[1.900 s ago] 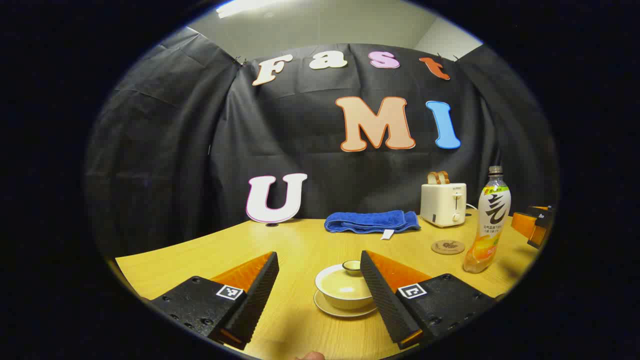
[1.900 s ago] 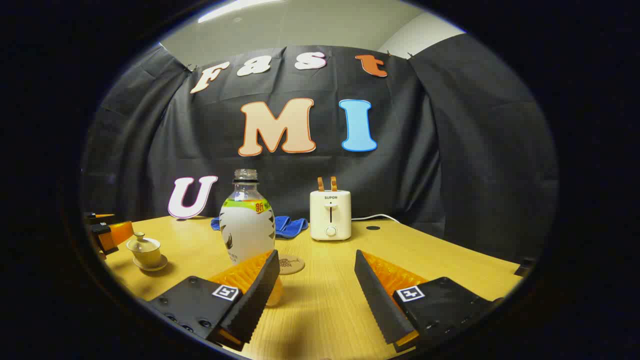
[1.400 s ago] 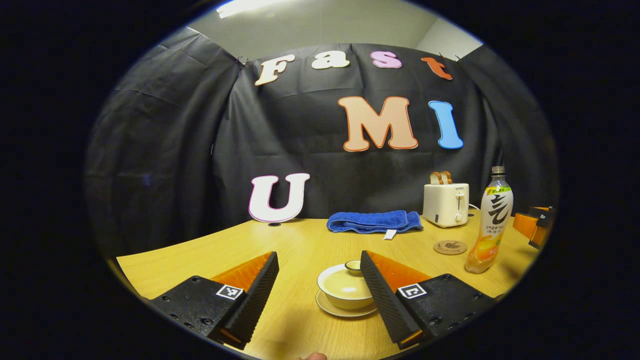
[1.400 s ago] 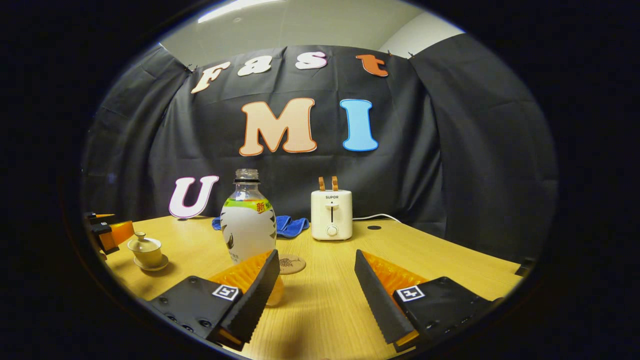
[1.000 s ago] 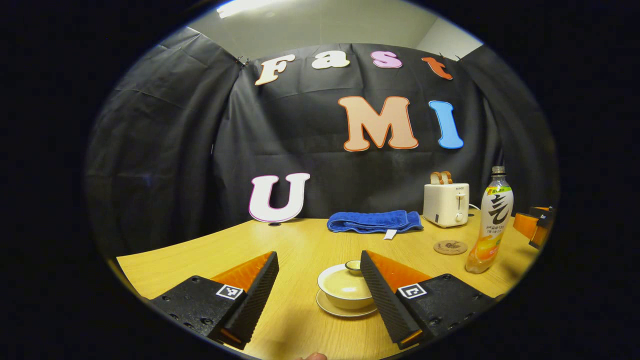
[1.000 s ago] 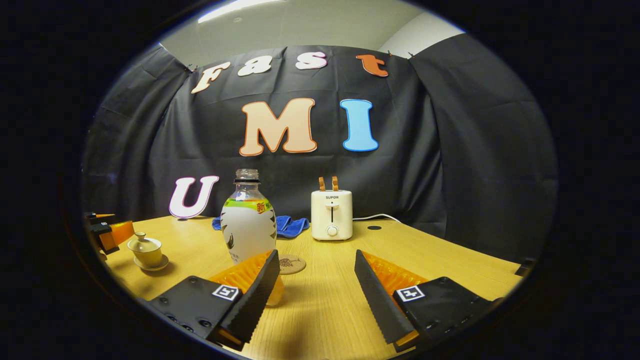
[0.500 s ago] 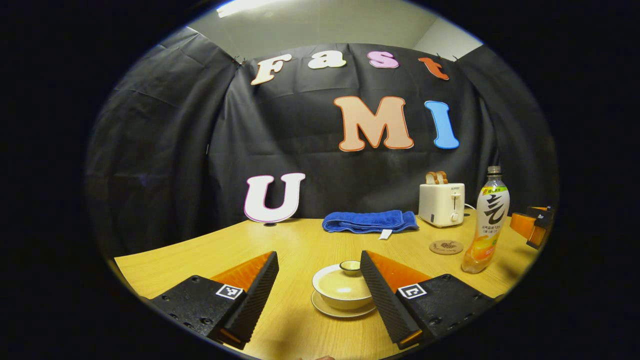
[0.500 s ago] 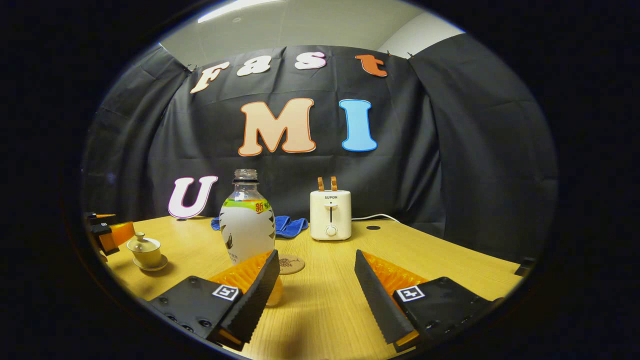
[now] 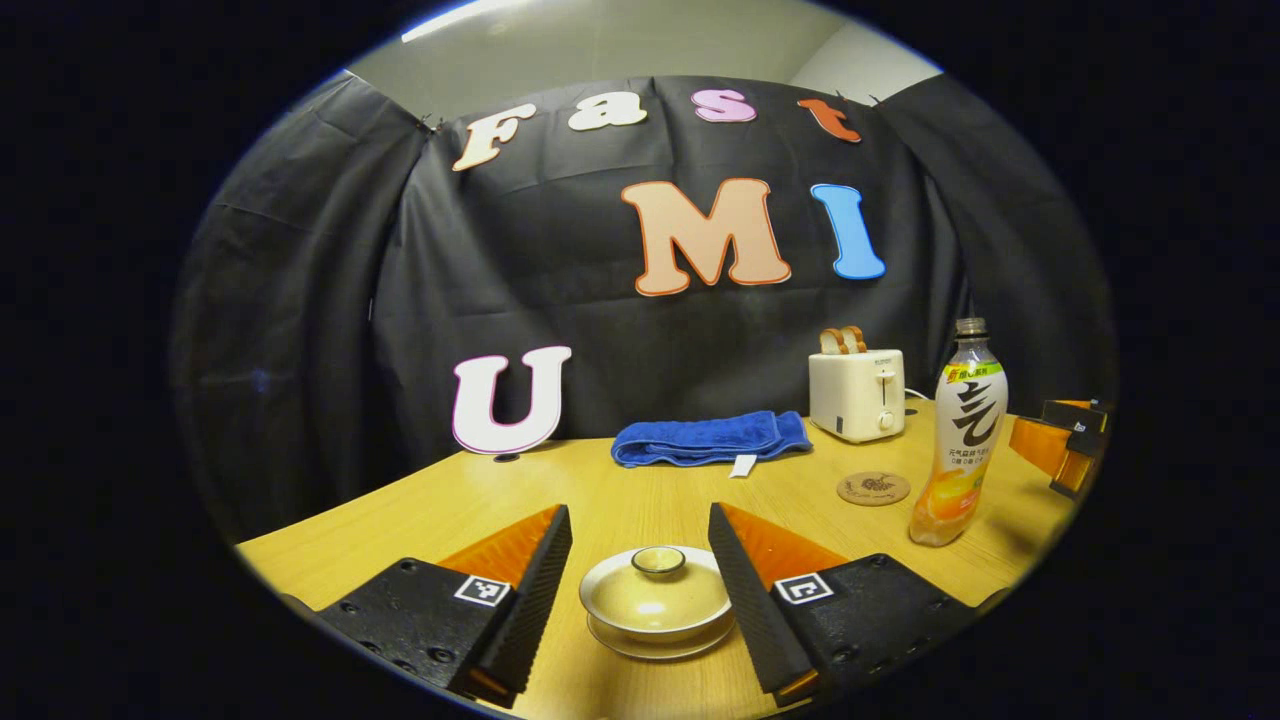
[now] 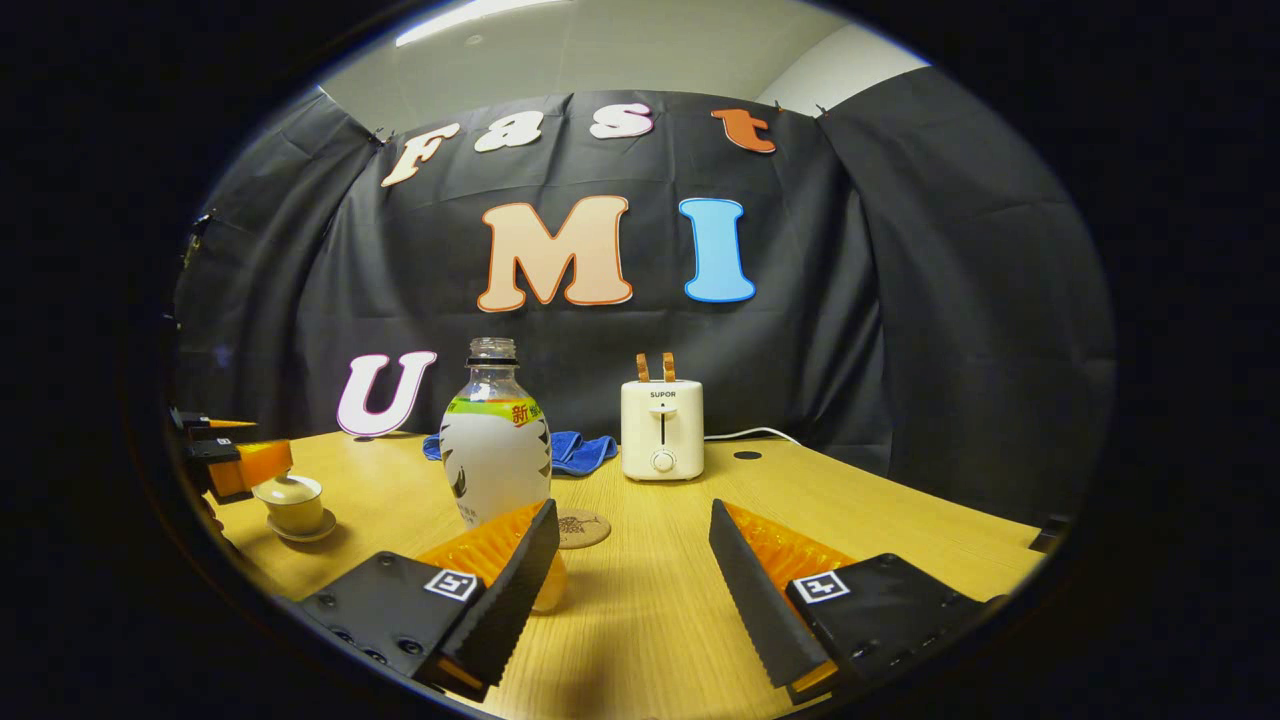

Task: Open the teacup lid with one hand, grasp the water bottle and pour water into the teacup with the other hand; after pouring, place the water bottle on the coaster and then close the teacup lid.

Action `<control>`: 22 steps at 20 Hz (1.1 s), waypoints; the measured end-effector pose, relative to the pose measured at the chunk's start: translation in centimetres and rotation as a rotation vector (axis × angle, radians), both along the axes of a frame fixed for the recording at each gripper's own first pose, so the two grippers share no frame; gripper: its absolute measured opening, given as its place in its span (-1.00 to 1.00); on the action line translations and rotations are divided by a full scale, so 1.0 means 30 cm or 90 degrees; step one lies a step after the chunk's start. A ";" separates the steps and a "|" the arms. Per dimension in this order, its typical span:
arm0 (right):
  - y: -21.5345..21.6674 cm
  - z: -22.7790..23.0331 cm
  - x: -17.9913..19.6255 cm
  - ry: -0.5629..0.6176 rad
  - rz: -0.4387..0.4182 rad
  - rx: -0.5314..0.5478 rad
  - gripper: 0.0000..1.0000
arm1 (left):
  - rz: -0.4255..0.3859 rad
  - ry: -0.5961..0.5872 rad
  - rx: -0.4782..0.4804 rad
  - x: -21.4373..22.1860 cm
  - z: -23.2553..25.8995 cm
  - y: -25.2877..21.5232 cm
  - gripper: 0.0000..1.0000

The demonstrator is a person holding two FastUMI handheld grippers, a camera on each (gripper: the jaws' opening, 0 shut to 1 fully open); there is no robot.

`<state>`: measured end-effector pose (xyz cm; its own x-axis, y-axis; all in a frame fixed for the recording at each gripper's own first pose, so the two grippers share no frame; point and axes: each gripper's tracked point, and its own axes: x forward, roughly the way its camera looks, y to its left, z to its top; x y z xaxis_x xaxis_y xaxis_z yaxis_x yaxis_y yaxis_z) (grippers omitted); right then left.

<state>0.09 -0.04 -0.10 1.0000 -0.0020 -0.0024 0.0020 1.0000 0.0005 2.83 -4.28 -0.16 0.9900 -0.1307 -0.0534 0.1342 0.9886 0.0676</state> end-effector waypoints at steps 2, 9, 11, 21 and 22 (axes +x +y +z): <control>0.000 0.000 -0.001 0.000 0.000 0.000 0.96 | -0.014 0.017 0.006 0.009 -0.016 -0.021 0.43; 0.001 -0.002 -0.002 0.000 0.001 0.000 0.90 | -0.023 0.092 0.024 0.047 -0.096 -0.049 0.16; -0.004 -0.002 -0.002 0.000 -0.001 0.000 0.94 | -0.015 0.110 0.031 0.047 -0.118 -0.039 0.07; 0.002 -0.002 0.000 0.001 0.005 0.000 0.90 | -0.005 0.110 0.033 0.070 -0.115 -0.023 -0.43; 0.003 -0.002 0.001 0.001 0.006 0.000 0.94 | -0.006 0.108 0.029 0.070 -0.111 -0.022 -0.44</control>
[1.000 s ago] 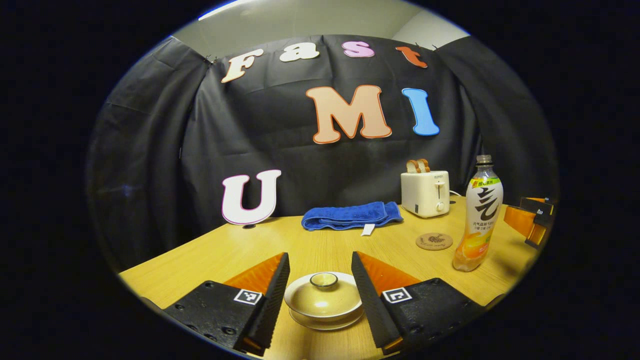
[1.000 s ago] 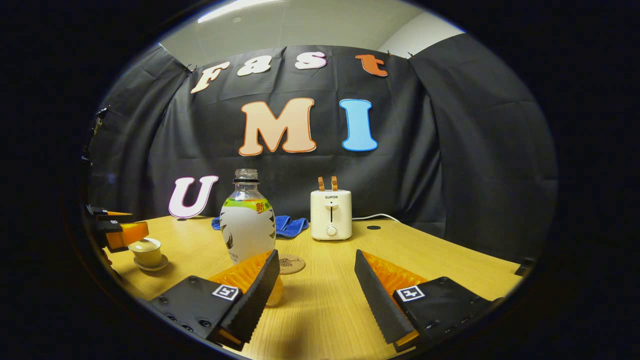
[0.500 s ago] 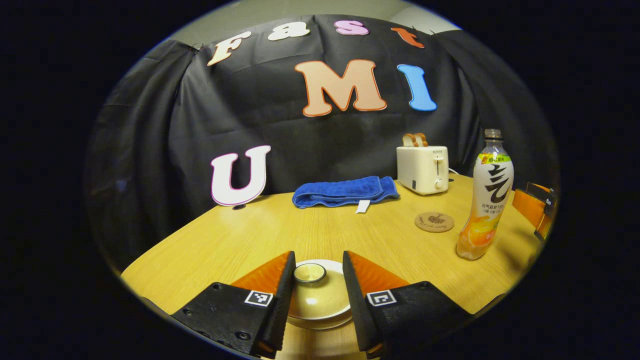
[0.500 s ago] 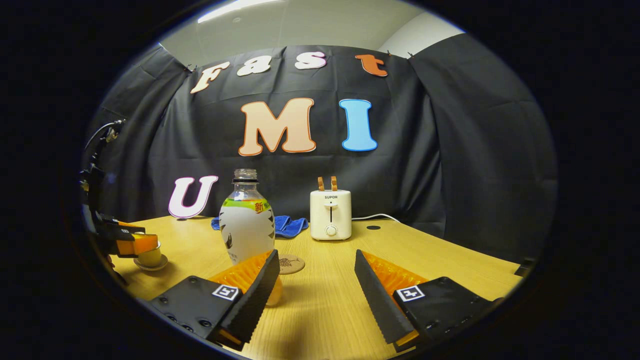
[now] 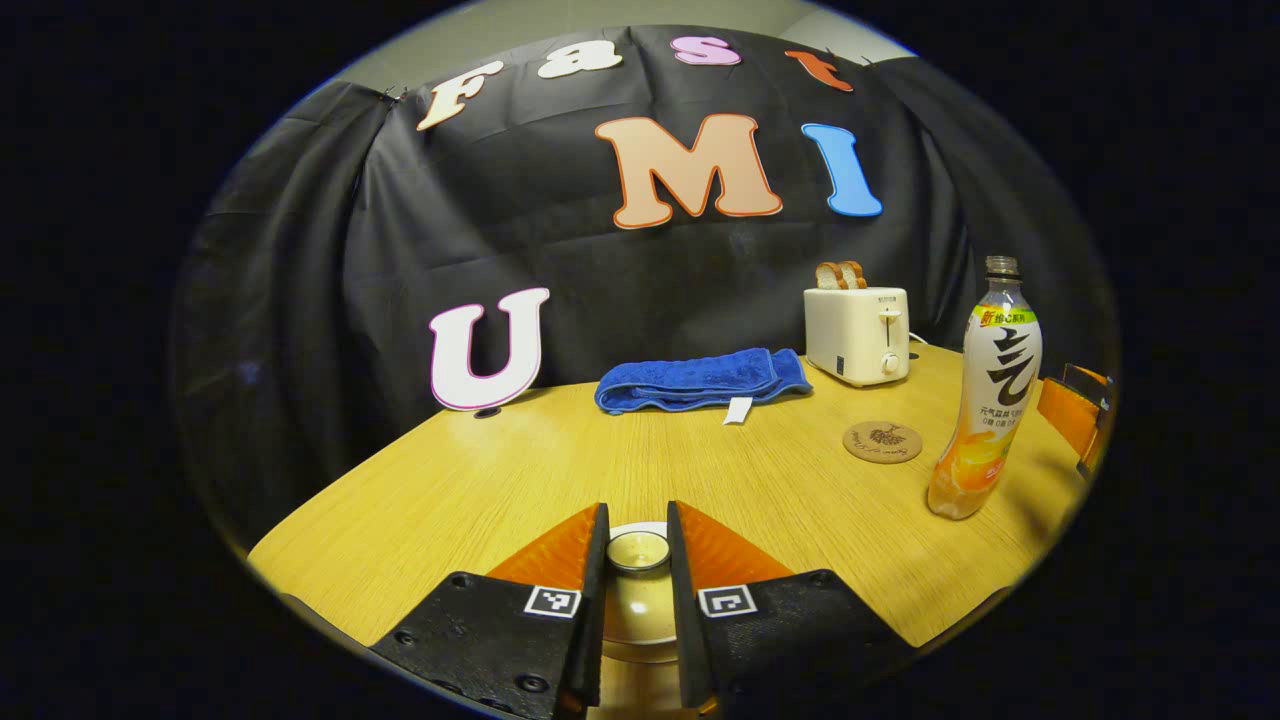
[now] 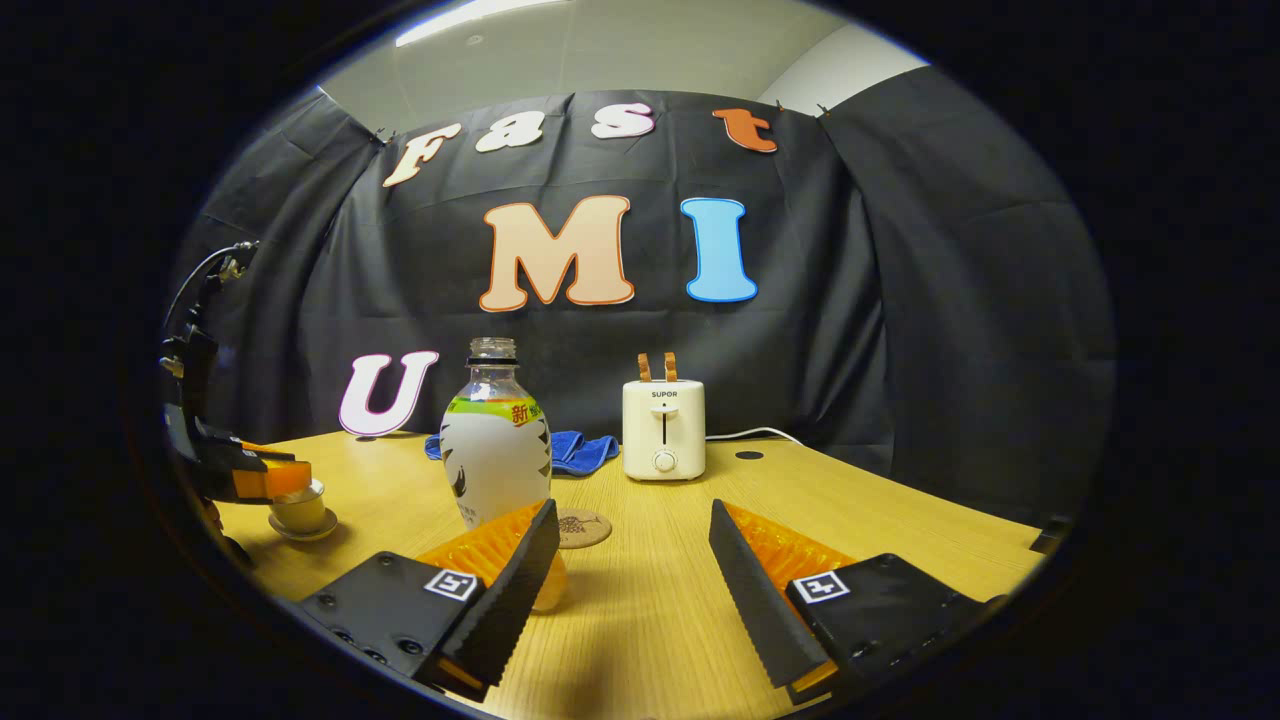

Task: Open the teacup lid with one hand, grasp the water bottle and pour water into the teacup with the other hand; after pouring, place the water bottle on the coaster and then close the teacup lid.

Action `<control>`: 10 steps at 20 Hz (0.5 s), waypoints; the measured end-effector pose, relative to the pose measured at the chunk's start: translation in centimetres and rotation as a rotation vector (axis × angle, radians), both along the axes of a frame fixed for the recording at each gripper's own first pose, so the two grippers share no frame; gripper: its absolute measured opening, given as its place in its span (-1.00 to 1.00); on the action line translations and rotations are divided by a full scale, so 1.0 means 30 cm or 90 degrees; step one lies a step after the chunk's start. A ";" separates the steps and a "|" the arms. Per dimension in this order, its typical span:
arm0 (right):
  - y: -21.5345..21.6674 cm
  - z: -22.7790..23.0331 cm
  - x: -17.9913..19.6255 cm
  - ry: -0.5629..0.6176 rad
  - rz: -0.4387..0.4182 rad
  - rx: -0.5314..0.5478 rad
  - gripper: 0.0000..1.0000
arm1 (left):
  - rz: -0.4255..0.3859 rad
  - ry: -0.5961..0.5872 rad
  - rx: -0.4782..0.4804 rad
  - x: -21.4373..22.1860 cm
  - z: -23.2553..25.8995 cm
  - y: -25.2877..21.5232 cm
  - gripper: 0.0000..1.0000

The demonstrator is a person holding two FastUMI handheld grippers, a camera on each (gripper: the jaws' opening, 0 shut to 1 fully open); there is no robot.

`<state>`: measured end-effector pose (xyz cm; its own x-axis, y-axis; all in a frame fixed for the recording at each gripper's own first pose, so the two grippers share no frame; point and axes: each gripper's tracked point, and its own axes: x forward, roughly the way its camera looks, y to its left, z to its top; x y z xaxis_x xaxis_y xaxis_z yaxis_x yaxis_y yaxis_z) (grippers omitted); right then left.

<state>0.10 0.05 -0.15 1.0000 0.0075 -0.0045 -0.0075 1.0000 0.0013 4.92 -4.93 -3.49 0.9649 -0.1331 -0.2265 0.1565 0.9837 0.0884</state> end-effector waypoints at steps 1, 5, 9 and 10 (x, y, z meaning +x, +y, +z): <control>0.000 -0.001 0.000 0.000 0.001 0.000 0.95 | -0.001 -0.001 0.000 -0.001 -0.002 0.002 -0.46; 0.005 -0.003 -0.002 0.004 0.021 0.000 0.94 | -0.011 -0.011 -0.025 0.002 0.009 -0.003 -0.52; 0.031 -0.008 -0.022 0.008 0.061 0.000 0.95 | -0.014 -0.033 -0.047 -0.002 0.055 -0.011 -0.52; 0.049 -0.006 -0.030 0.008 0.079 -0.001 0.94 | -0.015 -0.042 -0.045 -0.005 0.071 -0.013 -0.52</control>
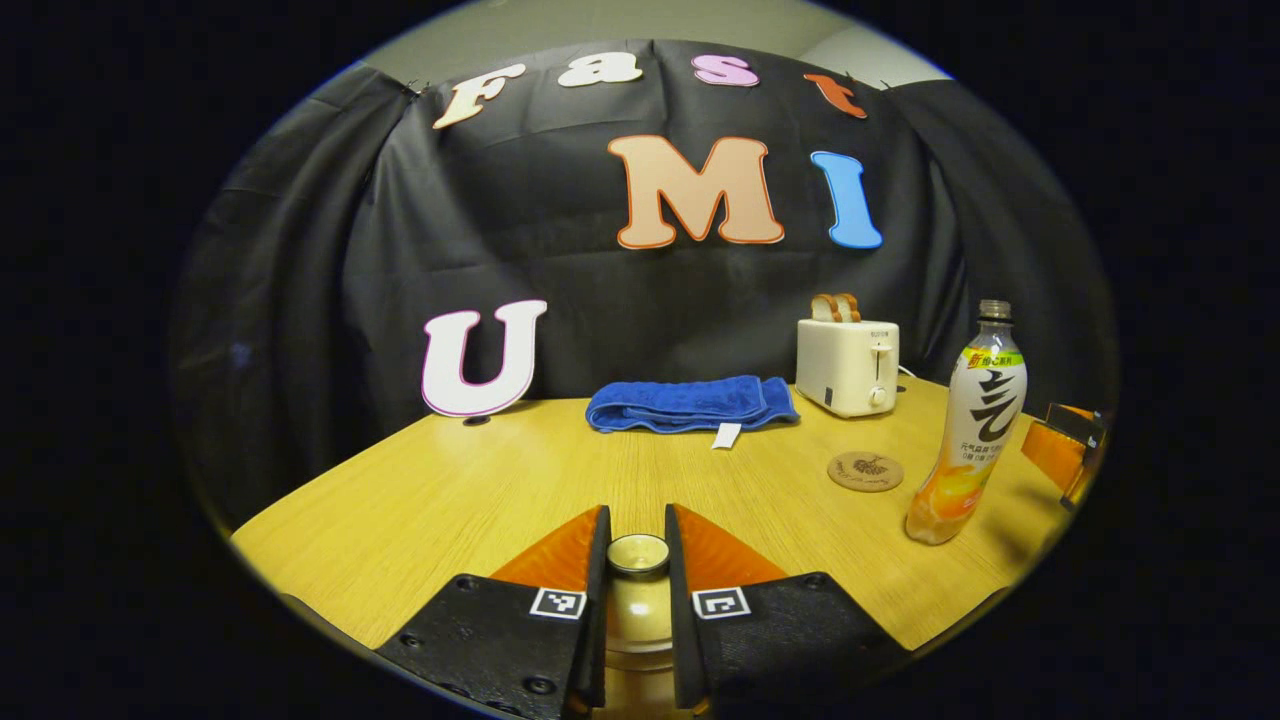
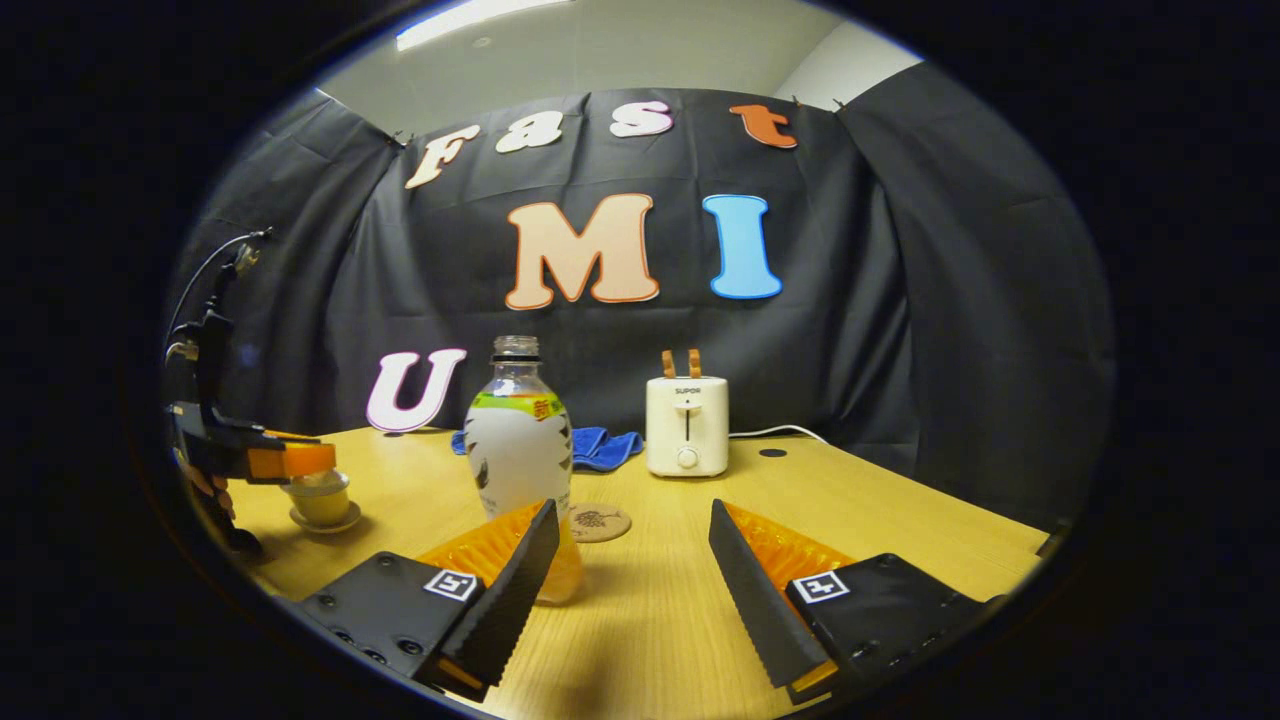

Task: Open the teacup lid with one hand, grasp the water bottle and pour water into the teacup with the other hand; after pouring, place the water bottle on the coaster and then close the teacup lid.

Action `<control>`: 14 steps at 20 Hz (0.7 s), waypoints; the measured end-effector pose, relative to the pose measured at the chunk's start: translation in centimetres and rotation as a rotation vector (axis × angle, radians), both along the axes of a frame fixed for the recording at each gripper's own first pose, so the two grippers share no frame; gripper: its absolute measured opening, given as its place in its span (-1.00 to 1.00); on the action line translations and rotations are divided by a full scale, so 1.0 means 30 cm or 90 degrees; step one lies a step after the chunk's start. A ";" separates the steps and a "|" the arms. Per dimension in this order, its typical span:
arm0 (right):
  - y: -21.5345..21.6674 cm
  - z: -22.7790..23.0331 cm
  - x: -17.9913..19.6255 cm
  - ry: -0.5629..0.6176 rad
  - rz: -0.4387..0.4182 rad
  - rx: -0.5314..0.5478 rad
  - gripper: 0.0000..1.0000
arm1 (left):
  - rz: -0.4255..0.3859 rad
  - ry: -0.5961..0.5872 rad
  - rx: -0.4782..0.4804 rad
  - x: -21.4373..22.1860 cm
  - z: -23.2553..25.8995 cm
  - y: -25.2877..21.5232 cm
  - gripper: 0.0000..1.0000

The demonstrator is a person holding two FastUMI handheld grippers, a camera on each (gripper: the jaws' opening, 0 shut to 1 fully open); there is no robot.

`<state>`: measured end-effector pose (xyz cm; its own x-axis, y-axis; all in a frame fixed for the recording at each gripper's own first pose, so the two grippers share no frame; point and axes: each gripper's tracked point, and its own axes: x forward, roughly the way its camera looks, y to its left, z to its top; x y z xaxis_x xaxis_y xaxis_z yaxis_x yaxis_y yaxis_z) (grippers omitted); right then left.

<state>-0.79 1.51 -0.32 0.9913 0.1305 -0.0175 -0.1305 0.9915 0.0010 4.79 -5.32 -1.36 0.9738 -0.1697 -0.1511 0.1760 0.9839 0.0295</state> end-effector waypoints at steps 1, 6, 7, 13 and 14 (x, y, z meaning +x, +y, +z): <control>0.019 0.000 -0.009 0.000 0.017 0.000 0.94 | -0.003 -0.009 0.000 -0.002 0.017 -0.005 -0.52; 0.131 -0.006 -0.023 0.007 0.084 0.004 0.89 | -0.014 -0.038 -0.005 -0.031 0.066 -0.012 -0.52; 0.154 -0.011 -0.020 0.008 0.093 0.001 0.92 | -0.014 -0.041 -0.007 -0.037 0.075 -0.009 -0.53; 0.249 -0.019 0.019 0.013 0.121 -0.010 0.90 | 0.008 -0.063 -0.028 -0.071 0.128 0.073 -0.53; 0.255 -0.022 0.029 0.015 0.118 -0.010 0.90 | 0.013 -0.068 -0.031 -0.077 0.137 0.088 -0.53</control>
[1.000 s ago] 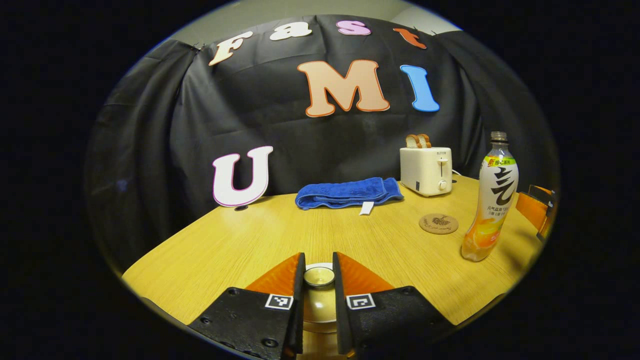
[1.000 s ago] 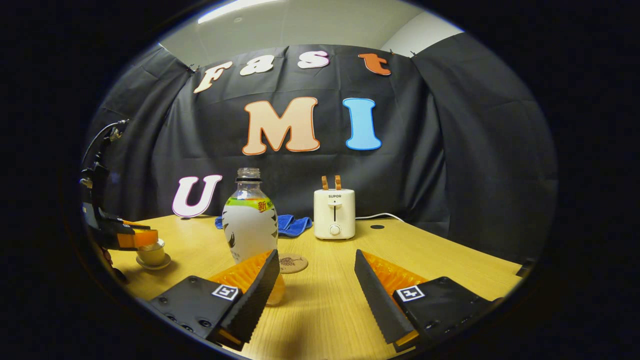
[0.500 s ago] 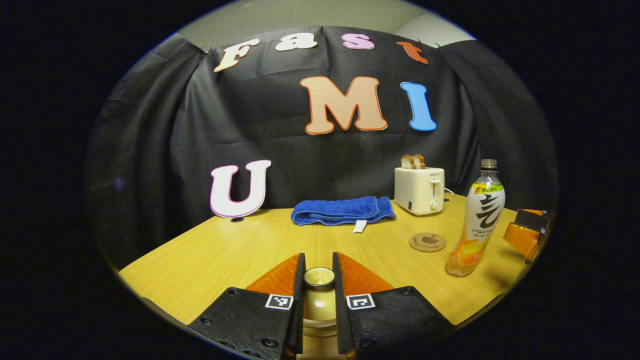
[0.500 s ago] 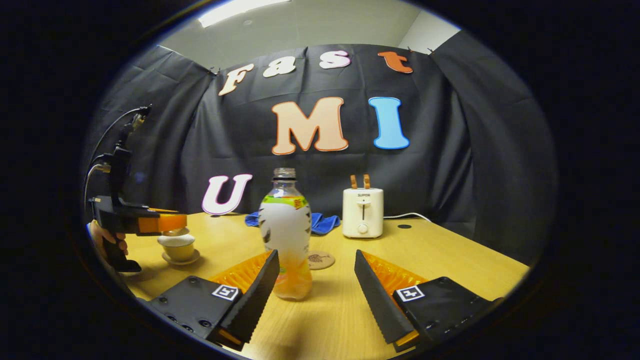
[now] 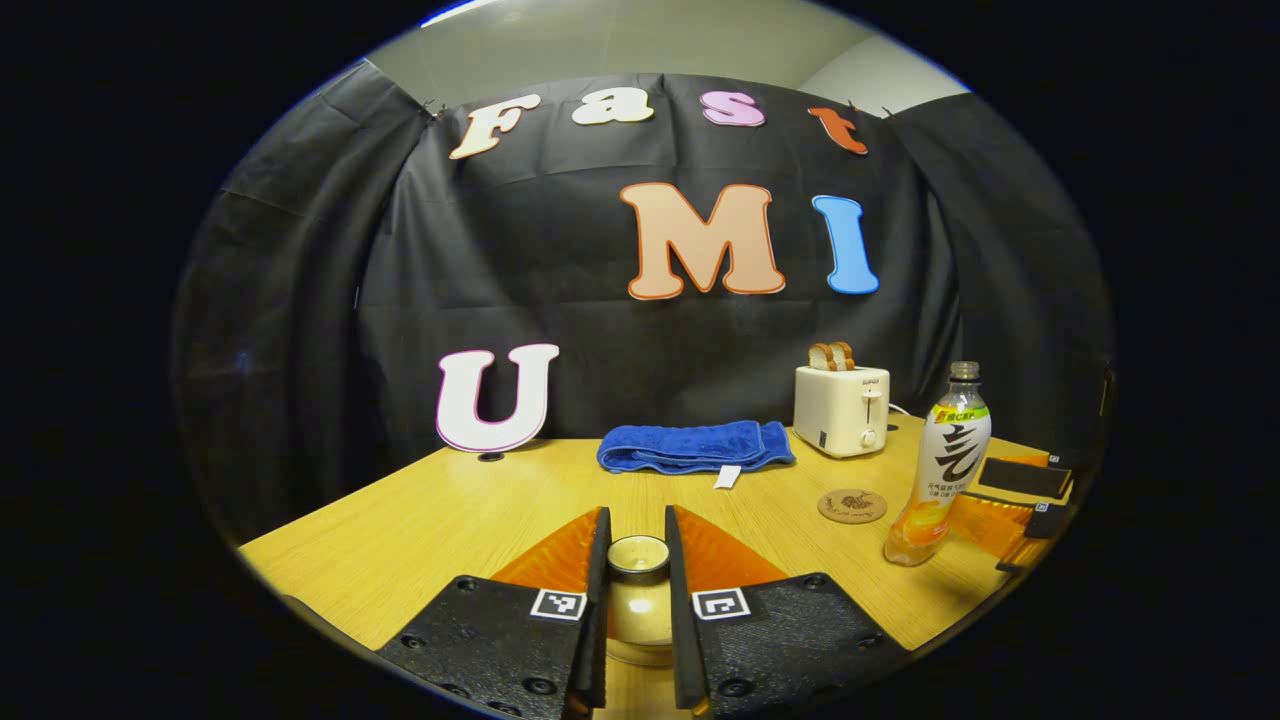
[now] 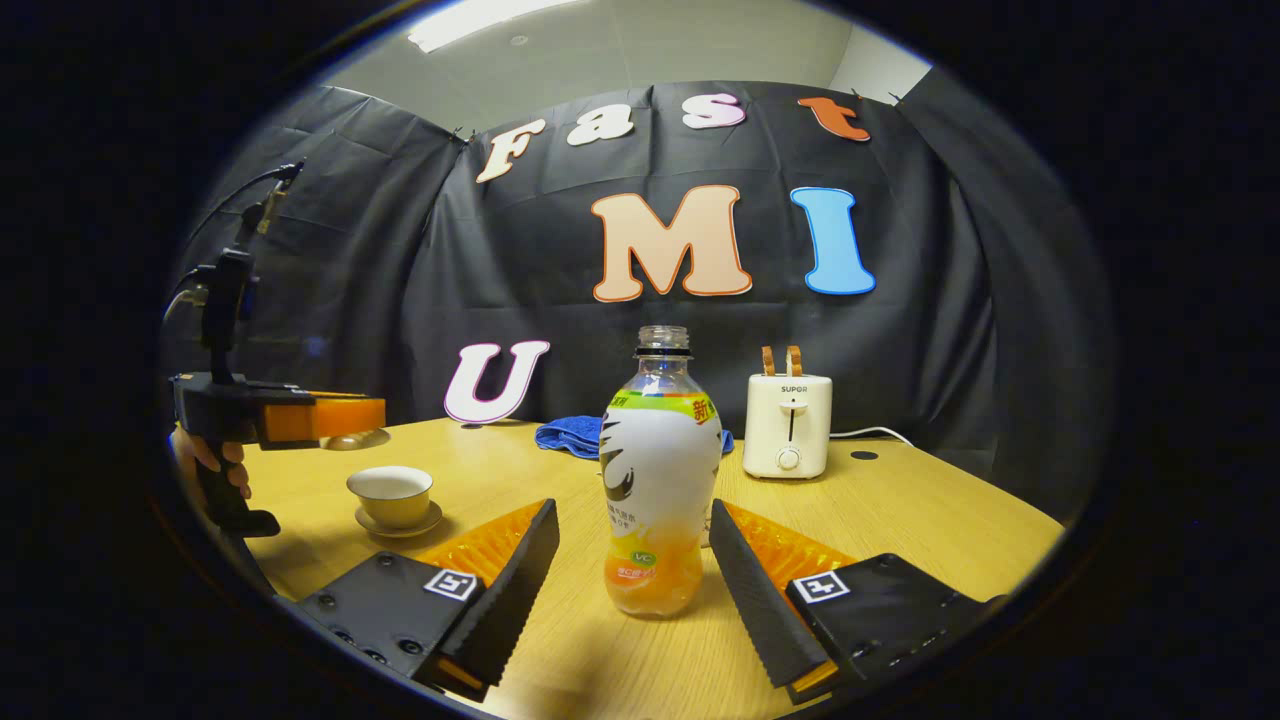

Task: Open the teacup lid with one hand, grasp the water bottle and pour water into the teacup with the other hand; after pouring, place the water bottle on the coaster and then close the teacup lid.

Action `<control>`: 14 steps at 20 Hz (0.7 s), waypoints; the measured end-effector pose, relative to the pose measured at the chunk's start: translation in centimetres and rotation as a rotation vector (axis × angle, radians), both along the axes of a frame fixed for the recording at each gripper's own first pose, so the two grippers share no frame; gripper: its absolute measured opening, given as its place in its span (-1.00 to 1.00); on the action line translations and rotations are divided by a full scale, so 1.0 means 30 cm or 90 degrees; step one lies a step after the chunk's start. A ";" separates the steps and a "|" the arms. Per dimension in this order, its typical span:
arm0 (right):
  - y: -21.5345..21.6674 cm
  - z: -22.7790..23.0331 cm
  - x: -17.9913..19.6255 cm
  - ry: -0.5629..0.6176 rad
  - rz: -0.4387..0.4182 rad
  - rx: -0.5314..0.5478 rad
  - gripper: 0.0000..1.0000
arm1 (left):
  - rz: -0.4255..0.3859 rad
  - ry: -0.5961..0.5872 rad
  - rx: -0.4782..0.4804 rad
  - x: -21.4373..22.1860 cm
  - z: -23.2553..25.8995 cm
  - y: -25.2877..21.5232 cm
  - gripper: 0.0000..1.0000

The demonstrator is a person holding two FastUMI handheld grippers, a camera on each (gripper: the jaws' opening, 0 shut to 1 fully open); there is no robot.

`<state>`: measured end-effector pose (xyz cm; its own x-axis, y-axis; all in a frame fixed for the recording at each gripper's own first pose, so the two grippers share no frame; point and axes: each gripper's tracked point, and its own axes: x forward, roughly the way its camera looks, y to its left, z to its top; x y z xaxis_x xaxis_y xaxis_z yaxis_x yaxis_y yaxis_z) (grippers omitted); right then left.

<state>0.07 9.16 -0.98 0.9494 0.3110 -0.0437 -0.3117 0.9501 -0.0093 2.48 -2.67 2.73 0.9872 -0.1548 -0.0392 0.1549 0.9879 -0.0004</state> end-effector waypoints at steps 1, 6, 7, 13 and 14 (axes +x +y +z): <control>0.004 0.000 0.009 0.001 -0.003 0.001 0.90 | 0.005 -0.004 -0.002 -0.006 0.008 0.016 -0.53; -0.007 -0.020 0.070 0.020 -0.041 0.003 0.90 | 0.015 -0.019 -0.005 -0.024 0.024 0.056 -0.53; -0.007 -0.029 0.078 0.028 -0.043 0.003 0.89 | 0.015 -0.018 -0.011 -0.024 0.019 0.062 -0.53; 0.011 -0.041 0.102 0.041 -0.038 -0.028 0.50 | 0.038 -0.010 -0.033 -0.030 0.007 0.132 -0.53; 0.019 -0.035 0.103 0.036 -0.035 -0.037 0.46 | 0.044 -0.009 -0.037 -0.029 0.006 0.146 -0.53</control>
